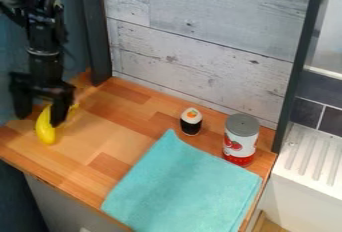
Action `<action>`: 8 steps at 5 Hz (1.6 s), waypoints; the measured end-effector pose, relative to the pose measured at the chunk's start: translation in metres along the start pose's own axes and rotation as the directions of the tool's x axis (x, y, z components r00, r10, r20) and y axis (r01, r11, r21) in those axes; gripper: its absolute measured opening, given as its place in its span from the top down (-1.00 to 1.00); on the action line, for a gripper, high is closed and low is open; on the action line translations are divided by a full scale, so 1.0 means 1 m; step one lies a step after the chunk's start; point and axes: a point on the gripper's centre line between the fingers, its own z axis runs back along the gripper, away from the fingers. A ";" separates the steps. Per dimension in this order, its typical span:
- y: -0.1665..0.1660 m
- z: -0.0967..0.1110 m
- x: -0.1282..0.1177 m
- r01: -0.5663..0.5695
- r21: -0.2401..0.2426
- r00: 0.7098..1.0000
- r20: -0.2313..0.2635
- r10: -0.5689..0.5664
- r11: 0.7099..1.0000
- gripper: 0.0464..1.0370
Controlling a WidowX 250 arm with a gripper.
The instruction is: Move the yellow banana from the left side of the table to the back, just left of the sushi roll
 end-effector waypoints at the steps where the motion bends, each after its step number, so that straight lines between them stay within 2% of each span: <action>1: -0.005 -0.001 0.008 -0.014 -0.029 0.999 0.052 0.015 0.999 -0.82; 2: -0.010 -0.001 0.009 -0.036 -0.056 0.998 0.057 0.039 0.998 -0.26; 3: -0.014 0.007 0.003 -0.121 -0.069 0.991 0.056 0.125 0.990 -0.08; 4: -0.032 0.035 -0.003 -0.255 -0.074 0.960 0.101 0.261 0.964 -0.08; 5: -0.065 0.059 -0.011 -0.427 -0.104 0.896 0.081 0.436 0.898 -0.08; 6: -0.099 0.073 -0.010 -0.632 -0.155 0.764 0.037 0.644 0.759 -0.08; 7: -0.115 0.075 0.001 -0.771 -0.240 0.608 -0.001 0.794 0.590 -0.08; 8: -0.118 0.074 0.016 -0.838 -0.271 0.499 -0.031 0.866 0.473 -0.08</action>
